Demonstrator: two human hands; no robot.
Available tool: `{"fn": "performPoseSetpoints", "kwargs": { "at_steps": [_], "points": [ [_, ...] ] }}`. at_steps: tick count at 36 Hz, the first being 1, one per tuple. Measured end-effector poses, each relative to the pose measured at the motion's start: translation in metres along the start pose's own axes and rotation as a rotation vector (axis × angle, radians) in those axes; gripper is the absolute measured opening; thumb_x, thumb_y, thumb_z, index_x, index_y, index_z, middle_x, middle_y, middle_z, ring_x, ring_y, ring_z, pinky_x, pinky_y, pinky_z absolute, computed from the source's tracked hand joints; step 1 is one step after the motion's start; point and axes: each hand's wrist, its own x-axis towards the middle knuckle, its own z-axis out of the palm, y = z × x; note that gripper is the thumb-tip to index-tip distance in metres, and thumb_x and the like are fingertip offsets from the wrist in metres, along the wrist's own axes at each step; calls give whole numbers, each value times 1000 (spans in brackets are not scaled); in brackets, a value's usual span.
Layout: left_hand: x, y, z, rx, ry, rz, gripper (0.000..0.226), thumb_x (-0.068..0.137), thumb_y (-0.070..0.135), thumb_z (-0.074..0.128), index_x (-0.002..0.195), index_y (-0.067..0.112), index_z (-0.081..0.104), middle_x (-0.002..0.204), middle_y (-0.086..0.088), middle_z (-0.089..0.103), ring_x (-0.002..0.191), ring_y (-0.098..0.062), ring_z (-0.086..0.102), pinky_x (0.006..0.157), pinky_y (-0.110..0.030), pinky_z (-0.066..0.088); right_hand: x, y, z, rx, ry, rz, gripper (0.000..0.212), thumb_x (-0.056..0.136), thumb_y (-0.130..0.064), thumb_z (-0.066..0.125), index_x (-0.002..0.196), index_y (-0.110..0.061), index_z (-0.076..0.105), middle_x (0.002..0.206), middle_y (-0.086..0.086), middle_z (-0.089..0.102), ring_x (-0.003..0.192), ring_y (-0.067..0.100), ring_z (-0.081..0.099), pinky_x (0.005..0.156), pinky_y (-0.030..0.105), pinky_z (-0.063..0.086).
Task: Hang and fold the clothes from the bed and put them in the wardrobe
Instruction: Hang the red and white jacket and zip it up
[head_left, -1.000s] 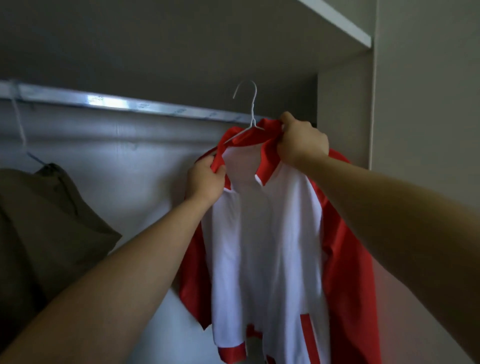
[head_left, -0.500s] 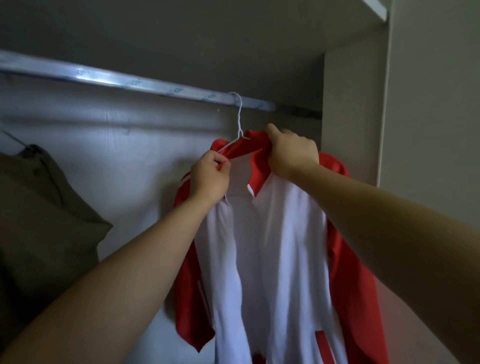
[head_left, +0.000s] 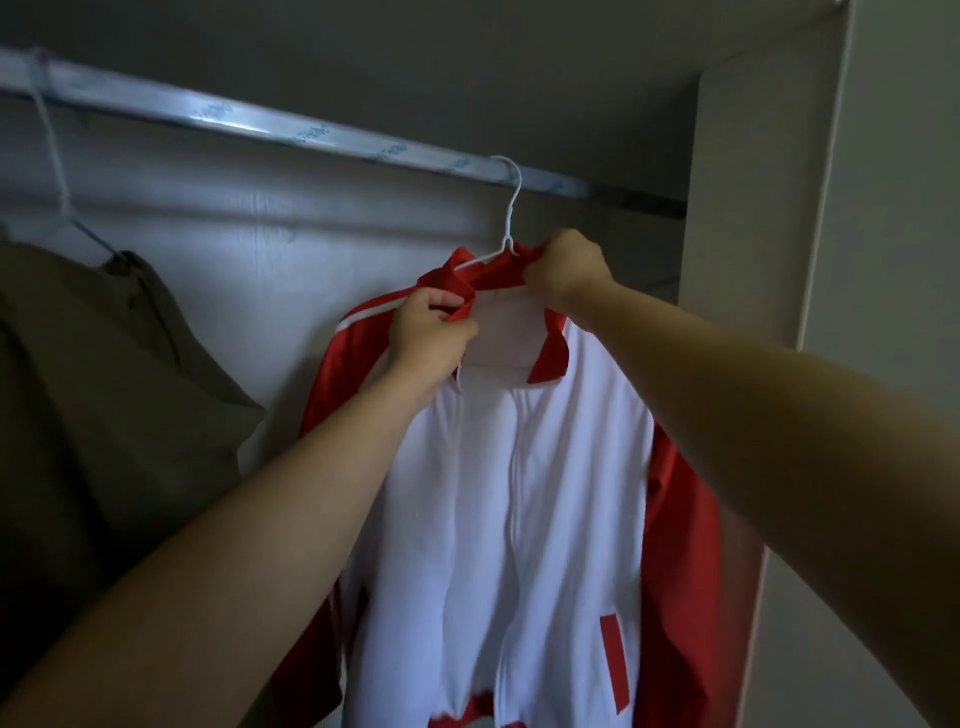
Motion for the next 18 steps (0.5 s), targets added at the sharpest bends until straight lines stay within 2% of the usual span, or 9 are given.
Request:
{"fn": "performPoseSetpoints", "kwargs": {
  "at_steps": [3,5,7,9,13,16,18],
  "points": [
    [-1,3,-6,-18,-15,-8,35,74,-1,71,102,19,64,84,0,66,68,-6,63,57,-16,47,-4,-2,3,81,15,-42,24,91,-14,56,110,-6,68,108,15,68,100,34,66,89,44,57],
    [-1,4,-9,0,-23,12,33,73,-1,69,96,23,65,78,1,66,60,-2,61,53,-14,46,-9,0,4,28,17,-109,27,89,-10,53,114,-13,64,111,15,66,102,36,64,86,41,54],
    [-5,1,-9,30,-40,53,31,72,-3,66,86,25,65,63,5,63,49,0,54,49,-14,44,-17,6,8,-114,41,-185,41,85,-9,51,124,-20,57,114,16,65,102,41,62,79,38,49],
    [-12,-9,-7,76,-73,94,29,71,-4,63,75,24,63,52,9,56,46,-4,51,48,-17,42,-28,13,16,-235,75,-266,57,81,-8,50,135,-25,48,116,19,65,101,44,62,77,40,47],
    [-28,-35,-5,213,-143,216,31,67,-6,62,60,24,53,43,12,40,44,-2,37,48,-21,34,-40,25,30,-345,70,-368,64,84,-7,48,146,-23,39,119,20,61,100,44,61,74,45,50],
    [-27,-44,-8,290,-160,265,32,65,-5,63,60,25,53,45,12,40,50,-4,38,55,-22,34,-35,28,31,-403,74,-389,60,86,-5,49,144,-20,40,116,19,62,97,44,62,70,44,49],
    [-25,-46,-10,303,-162,265,31,66,-5,63,63,25,54,48,10,40,53,-4,38,58,-25,35,-34,29,32,-362,45,-381,63,85,-4,51,145,-18,39,118,20,62,100,43,62,73,42,49]
  ]
}}
